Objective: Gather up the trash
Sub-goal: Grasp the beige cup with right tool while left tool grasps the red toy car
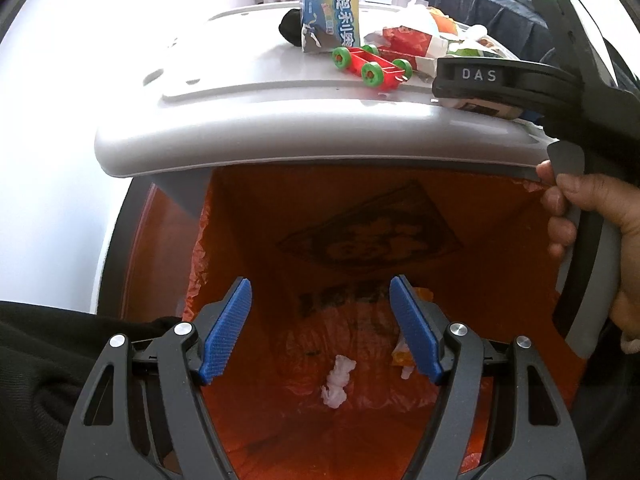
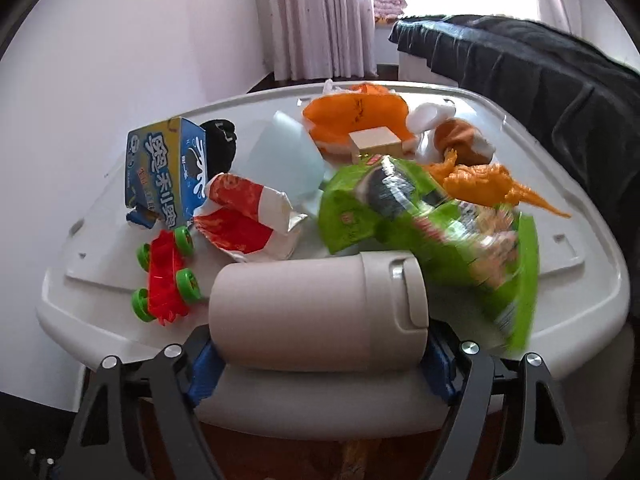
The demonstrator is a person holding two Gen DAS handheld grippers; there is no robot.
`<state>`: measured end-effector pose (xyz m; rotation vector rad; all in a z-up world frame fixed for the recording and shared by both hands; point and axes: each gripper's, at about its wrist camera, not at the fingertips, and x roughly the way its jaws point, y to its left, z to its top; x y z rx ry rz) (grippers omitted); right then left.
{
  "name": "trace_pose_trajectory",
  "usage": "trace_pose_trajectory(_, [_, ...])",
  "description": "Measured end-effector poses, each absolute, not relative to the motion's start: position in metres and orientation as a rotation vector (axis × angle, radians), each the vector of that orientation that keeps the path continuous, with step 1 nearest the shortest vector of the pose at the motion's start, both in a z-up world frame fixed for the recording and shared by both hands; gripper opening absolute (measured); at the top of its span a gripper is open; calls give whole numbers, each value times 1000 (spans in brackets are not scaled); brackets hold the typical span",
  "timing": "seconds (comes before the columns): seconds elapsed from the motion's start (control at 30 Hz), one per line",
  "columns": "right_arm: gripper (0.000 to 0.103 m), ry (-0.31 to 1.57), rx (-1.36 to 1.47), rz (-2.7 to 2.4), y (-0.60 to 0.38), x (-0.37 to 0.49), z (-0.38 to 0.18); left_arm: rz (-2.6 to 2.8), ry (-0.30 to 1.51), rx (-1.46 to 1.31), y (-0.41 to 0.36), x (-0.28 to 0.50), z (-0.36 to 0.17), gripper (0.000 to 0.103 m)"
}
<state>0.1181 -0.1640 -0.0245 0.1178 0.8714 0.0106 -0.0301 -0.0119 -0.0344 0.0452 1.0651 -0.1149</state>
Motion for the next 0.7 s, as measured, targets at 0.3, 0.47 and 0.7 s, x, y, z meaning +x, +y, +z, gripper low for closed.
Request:
trace_pose_trajectory(0.3, [77,839,271,147,-184,89,16,-147,1029,47,-12,-25,-17,70])
trace_pose_trajectory(0.47, [78,762,265,162,-216,62,63,-193,969,24,-22,5,13,70])
trace_pose_trajectory(0.7, [78,681,273,120,-261,43,87,-75,1016,-128,-54,90,27,70])
